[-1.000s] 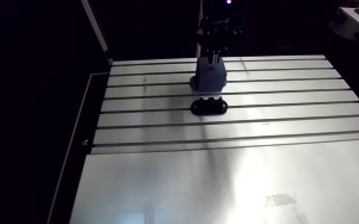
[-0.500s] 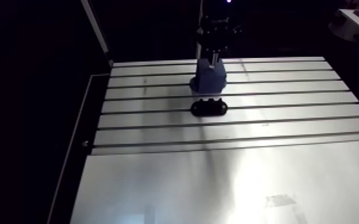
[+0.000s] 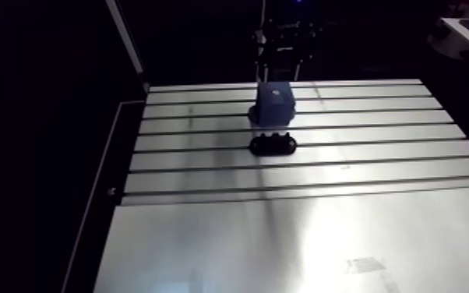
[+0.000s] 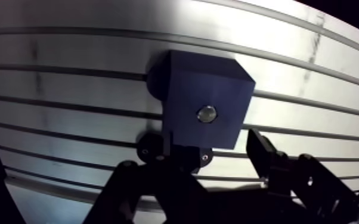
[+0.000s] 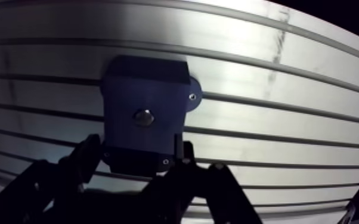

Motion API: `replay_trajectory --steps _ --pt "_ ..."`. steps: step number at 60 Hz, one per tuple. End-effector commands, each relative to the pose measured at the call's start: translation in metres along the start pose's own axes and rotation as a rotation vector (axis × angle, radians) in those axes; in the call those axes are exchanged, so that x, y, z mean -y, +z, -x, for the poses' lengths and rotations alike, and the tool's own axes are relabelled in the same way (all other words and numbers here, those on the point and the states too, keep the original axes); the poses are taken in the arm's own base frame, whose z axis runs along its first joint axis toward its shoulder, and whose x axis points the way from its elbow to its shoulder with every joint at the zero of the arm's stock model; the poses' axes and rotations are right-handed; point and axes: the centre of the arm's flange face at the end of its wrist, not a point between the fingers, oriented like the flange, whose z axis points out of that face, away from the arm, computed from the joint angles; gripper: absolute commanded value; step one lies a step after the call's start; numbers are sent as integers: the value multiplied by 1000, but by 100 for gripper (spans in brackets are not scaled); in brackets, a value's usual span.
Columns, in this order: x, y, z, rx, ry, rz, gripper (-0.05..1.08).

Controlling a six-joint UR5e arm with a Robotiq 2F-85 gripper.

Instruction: Pick up the M10 bolt and insert it into the hex recess until seated.

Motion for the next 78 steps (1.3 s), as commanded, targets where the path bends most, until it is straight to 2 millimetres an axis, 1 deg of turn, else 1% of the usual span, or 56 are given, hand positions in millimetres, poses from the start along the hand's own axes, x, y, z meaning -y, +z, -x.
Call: replay_trajectory --steps 1,3,6,7,8,9,10,11,12,13,15,16,17,18,19,20,21,22,23,24,25,26,27,28,29,30,32,33,34,35,36,37,38,39,40,41,42,43,44,45,46,47,48,49,51,54,55,56,57,58,59,71,78 --pt "1 -36 15 -11 14 1 1" --pt "1 -36 15 -11 14 1 1" --pt "2 -46 21 -3 14 -1 1" --pt "2 -46 21 -3 14 -1 1" --pt "1 -53 24 -5 15 -1 1" --pt "1 -53 24 -5 15 -1 1" --pt "2 -59 28 -4 17 -1 1" --pt "2 -59 28 -4 17 -1 1" --pt "2 -66 31 -1 20 -2 1" --pt "2 -66 31 -1 20 -2 1" --pt "3 -78 38 17 38 -2 1" --pt "3 -78 38 17 38 -2 1" --pt "4 -86 43 27 43 -3 1" --pt "4 -86 43 27 43 -3 1" --pt "4 -92 48 37 44 -5 1" --pt "4 -92 48 37 44 -5 1" --pt "5 -99 53 43 43 -5 1" --pt "5 -99 53 43 43 -5 1" --pt "6 -107 59 45 43 -5 1" --pt "6 -107 59 45 43 -5 1" --pt "7 -115 65 40 43 -4 1" --pt "7 -115 65 40 43 -4 1" --pt "8 -124 70 29 42 -2 1" --pt "8 -124 70 29 42 -2 1" --pt "9 -132 76 19 41 -1 1" --pt "9 -132 76 19 41 -1 1" --pt "13 -149 87 1 37 3 1" --pt "13 -149 87 1 37 3 1" --pt "17 -157 92 0 32 4 1" --pt "17 -157 92 0 32 4 1" --pt "19 -165 98 -3 30 4 1" --pt "19 -165 98 -3 30 4 1" --pt "21 -172 103 -7 26 5 1" --pt "21 -172 103 -7 26 5 1" --pt "26 -180 108 -18 22 6 1" --pt "26 -180 108 -18 22 6 1" --pt "31 -190 113 -34 17 9 1" --pt "31 -190 113 -34 17 9 1" --pt "36 -197 118 -50 10 11 1" --pt "36 -197 118 -50 10 11 1" --pt "40 -206 123 -68 4 15 1" --pt "40 -206 123 -68 4 15 1" --pt "41 -214 128 -82 4 18 1" --pt "41 -214 128 -82 4 18 1" --pt "42 -228 135 -109 3 23 1" --pt "43 -231 138 -115 2 23 1" --pt "44 -236 142 -125 1 25 1" --pt "44 -236 142 -125 1 25 1" --pt "45 -241 147 -136 1 26 1" --pt "45 -241 147 -136 1 26 1" --pt "45 -245 151 -144 1 28 1" --pt "44 -262 172 -185 12 26 1" --pt "45 -268 182 -201 16 21 1"
